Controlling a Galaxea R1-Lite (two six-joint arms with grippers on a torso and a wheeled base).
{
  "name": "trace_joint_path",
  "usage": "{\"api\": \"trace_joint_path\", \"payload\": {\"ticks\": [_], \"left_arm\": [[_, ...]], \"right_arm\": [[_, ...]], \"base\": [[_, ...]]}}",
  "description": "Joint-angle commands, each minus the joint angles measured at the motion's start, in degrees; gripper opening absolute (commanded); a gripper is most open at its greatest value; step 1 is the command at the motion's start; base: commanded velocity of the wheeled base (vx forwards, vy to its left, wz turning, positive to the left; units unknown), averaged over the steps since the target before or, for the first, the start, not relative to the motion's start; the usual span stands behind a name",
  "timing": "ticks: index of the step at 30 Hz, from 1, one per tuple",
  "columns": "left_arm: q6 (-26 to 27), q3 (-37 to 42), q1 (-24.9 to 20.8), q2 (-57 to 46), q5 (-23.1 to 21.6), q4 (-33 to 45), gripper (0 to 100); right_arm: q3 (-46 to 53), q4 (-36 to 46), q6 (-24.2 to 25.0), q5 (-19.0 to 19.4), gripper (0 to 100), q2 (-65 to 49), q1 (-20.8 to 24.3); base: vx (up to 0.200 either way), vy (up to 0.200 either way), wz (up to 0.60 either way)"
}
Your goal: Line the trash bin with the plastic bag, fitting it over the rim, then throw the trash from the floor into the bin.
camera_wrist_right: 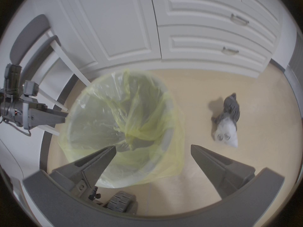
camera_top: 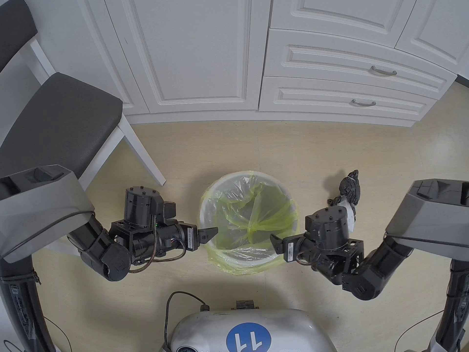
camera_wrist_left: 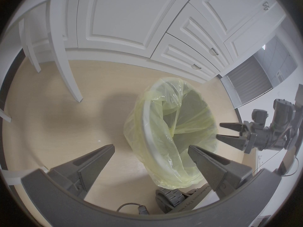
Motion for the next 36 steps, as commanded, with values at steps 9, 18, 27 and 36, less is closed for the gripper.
{"api": "trace_joint_path", "payload": {"ticks": [9,18,27,36], "left_arm": [[3.6,7.9,1.4,-12.7,3.1,0.5,100],[3.7,17.2,1.4,-24.0,3.2,-0.2,100],[3.4,26.2,0.0,-42.4,3.2,0.3,100],[3.5,28.0,-0.2,-54.6,5.9,0.7,100]], "right_arm": [[27.2,-27.5,-25.4,14.0,100,-18.3,-16.3],[27.3,-28.6,-30.1,16.1,100,-25.6,-25.8],[13.4,18.3,-24.6,16.2,100,-51.0,-32.0],[-8.6,54.8,-11.8,25.5,100,-50.5,-33.0]], "base": [[0.000,0.000,0.00],[0.000,0.000,0.00],[0.000,0.000,0.00],[0.000,0.000,0.00]]}}
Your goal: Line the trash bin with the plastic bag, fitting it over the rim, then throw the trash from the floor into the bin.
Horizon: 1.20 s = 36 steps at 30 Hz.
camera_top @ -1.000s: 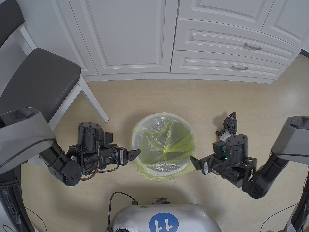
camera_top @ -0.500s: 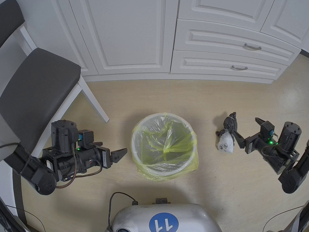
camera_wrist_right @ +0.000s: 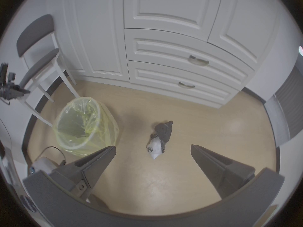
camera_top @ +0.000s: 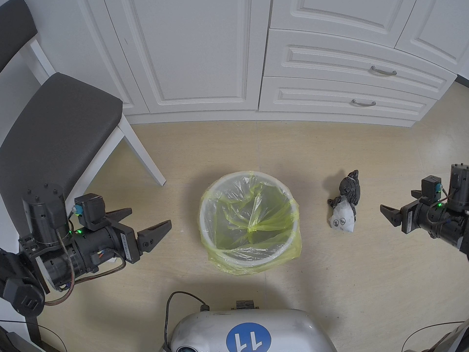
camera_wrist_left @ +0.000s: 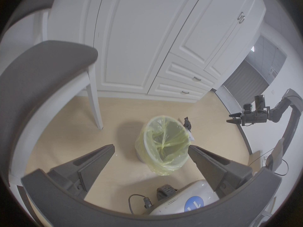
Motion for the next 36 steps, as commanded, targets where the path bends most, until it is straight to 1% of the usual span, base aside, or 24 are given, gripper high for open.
{"api": "trace_joint_path", "payload": {"ticks": [1,2,3,4,5,8,11,14,17,19,23,24,26,27,28,29,30,31,33,36], "left_arm": [[-0.2,4.6,-0.6,-18.7,2.0,0.4,100],[-0.1,4.9,-0.6,-18.9,2.0,0.4,100],[-0.1,5.0,-0.6,-18.9,2.0,0.4,100],[0.0,5.2,-0.5,-19.1,2.2,0.4,100],[0.0,5.0,-0.3,-19.2,2.5,0.1,100],[0.3,4.7,-0.3,-20.2,4.7,0.0,100],[1.0,4.8,-0.3,-21.6,6.5,-0.3,100],[4.9,4.6,-0.3,-22.8,7.2,0.1,100],[7.0,4.8,0.2,-22.7,7.4,-0.3,100],[8.1,5.2,0.3,-23.0,7.3,-0.4,100],[9.0,5.8,0.3,-23.0,7.3,-0.4,100],[9.0,5.8,0.3,-23.0,7.3,-0.4,100],[8.9,5.8,0.3,-23.0,7.3,-0.4,100],[8.9,5.8,0.3,-23.0,7.3,-0.4,100],[8.8,5.8,0.4,-23.0,7.3,-0.4,100],[8.8,5.8,0.4,-23.0,7.3,-0.4,100],[8.7,5.7,0.3,-23.0,7.3,-0.4,100],[8.7,5.7,0.3,-22.9,7.3,-0.4,100],[8.6,5.7,0.3,-22.9,7.3,-0.4,100],[8.8,5.7,0.3,-23.1,7.3,-0.4,100]], "right_arm": [[-24.6,32.8,11.4,9.6,100,-5.8,-3.4],[-25.8,32.6,10.9,10.3,100,-2.7,-3.9],[-25.9,32.6,10.8,10.3,100,-2.3,-4.0],[-28.0,31.5,9.2,9.6,100,1.6,-4.6],[-28.7,31.7,8.9,9.4,100,2.6,-5.1],[-28.3,31.5,9.2,9.9,100,4.8,-6.5],[-27.5,31.0,11.5,11.5,100,9.8,-8.2],[-30.0,30.0,14.9,13.2,100,19.7,-8.9],[-34.0,27.5,17.4,12.7,100,29.6,-9.5],[-35.3,26.9,17.7,12.7,100,34.4,-9.6],[-42.9,26.2,18.0,13.4,100,45.7,-9.8],[-43.6,26.2,18.1,13.4,100,46.6,-9.8],[-49.1,25.9,20.5,13.4,100,53.8,-9.3],[-49.1,25.9,20.5,13.4,100,53.8,-9.3],[-51.8,25.9,22.3,13.3,100,56.2,-9.0],[-51.8,25.9,22.3,13.3,100,56.2,-9.0],[-54.6,25.9,24.9,13.3,100,58.1,-8.6],[-55.3,26.0,25.7,13.4,100,58.4,-8.6],[-56.2,25.9,26.7,13.4,100,59.5,-8.5],[-56.8,25.9,26.9,13.3,100,60.6,-8.5]], "base": [[0.000,0.000,0.00],[0.000,0.000,0.00],[0.000,0.000,0.00],[0.000,0.000,0.00],[0.000,0.000,0.00],[0.000,0.000,0.00],[0.000,0.000,0.00],[0.000,0.000,0.00],[0.000,0.000,0.00],[0.000,0.000,0.00],[0.000,0.000,0.00],[0.000,0.000,0.00],[0.000,0.000,0.00],[0.000,0.000,0.00],[0.000,0.000,0.00],[0.000,0.000,0.00],[0.000,0.000,0.00],[0.000,0.000,0.00],[0.000,0.000,0.00],[0.000,0.000,0.00]]}}
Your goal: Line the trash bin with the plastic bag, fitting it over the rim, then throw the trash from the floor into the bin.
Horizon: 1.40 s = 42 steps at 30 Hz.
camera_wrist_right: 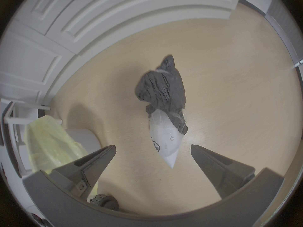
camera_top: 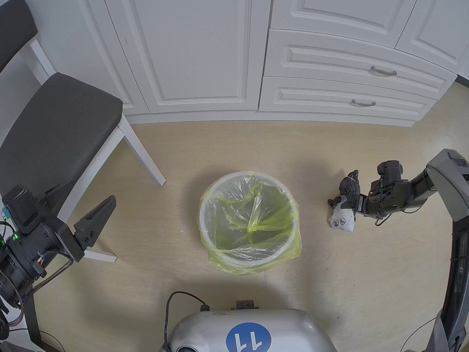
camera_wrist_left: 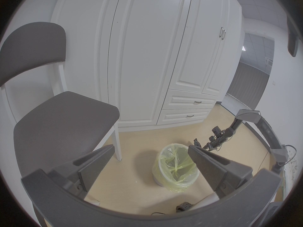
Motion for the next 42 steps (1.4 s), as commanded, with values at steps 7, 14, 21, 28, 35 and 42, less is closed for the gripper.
{"api": "trace_joint_path", "payload": {"ticks": [7,14,21,28,35,42], "left_arm": [[0.3,-0.3,0.0,-1.8,0.0,-0.2,100],[1.2,-0.2,0.0,-3.2,0.0,-0.2,100],[1.3,-0.6,-0.1,-3.3,0.0,-0.2,100],[1.4,-0.3,-0.2,-3.4,0.0,-0.2,100],[1.3,-0.2,-0.3,-3.7,-0.1,-0.3,100],[1.4,-0.1,-0.4,-4.2,-0.1,-0.3,100]], "right_arm": [[-2.8,0.2,0.4,-5.0,100,2.1,3.4],[-1.1,0.6,-7.6,-13.8,100,-5.5,5.9],[-1.2,-6.2,-6.7,-10.5,100,-0.1,2.6],[0.8,-18.2,-0.6,2.2,100,5.0,1.3],[2.0,-25.6,1.4,3.4,100,9.0,1.3],[0.6,-26.0,1.4,3.4,100,11.9,0.9]], "base": [[0.000,0.000,0.00],[0.000,0.000,0.00],[0.000,0.000,0.00],[0.000,0.000,0.00],[0.000,0.000,0.00],[0.000,0.000,0.00]]}}
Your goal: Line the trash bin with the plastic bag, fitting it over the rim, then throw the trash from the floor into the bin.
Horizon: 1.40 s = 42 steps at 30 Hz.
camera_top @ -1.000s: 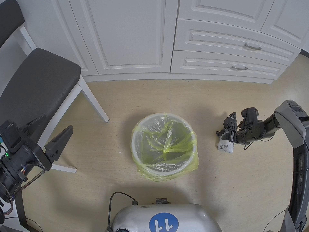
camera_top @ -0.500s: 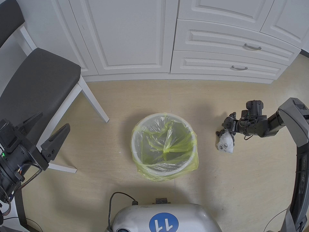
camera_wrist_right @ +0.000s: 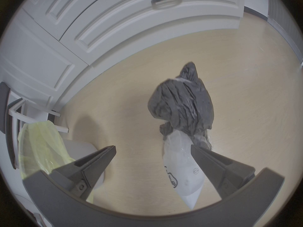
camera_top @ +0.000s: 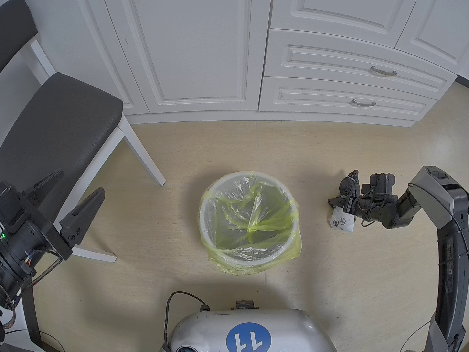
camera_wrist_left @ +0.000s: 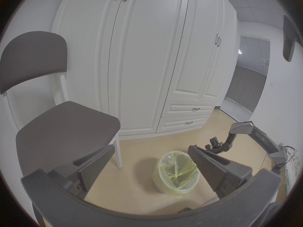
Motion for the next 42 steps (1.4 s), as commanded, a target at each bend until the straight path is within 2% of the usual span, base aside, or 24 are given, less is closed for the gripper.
{"api": "trace_joint_path", "payload": {"ticks": [1,13,21,37,38,42], "left_arm": [[0.1,0.1,0.0,-0.2,0.0,0.0,100],[0.1,0.2,0.0,-0.1,0.0,0.1,100],[0.6,0.3,0.0,-0.3,0.0,0.1,100],[1.5,0.5,-0.1,-0.3,0.0,0.1,100],[1.4,0.5,0.0,-0.3,0.0,0.1,100],[1.4,0.5,-0.1,-0.3,0.0,0.1,100]], "right_arm": [[-1.0,-0.4,0.0,-0.1,100,3.3,-0.3],[-3.4,-0.8,-0.1,-1.2,100,7.4,0.0],[-6.7,-0.8,-2.0,-7.1,100,12.2,0.2],[-8.2,0.4,-2.0,-7.7,100,12.8,-0.1],[-8.2,0.4,-2.0,-7.7,0,12.8,-0.1],[-8.2,0.4,-1.9,-7.7,0,12.8,-0.1]], "base": [[0.000,0.000,0.00],[0.000,0.000,0.00],[0.000,0.000,0.00],[0.000,0.000,0.00],[0.000,0.000,0.00],[0.000,0.000,0.00]]}}
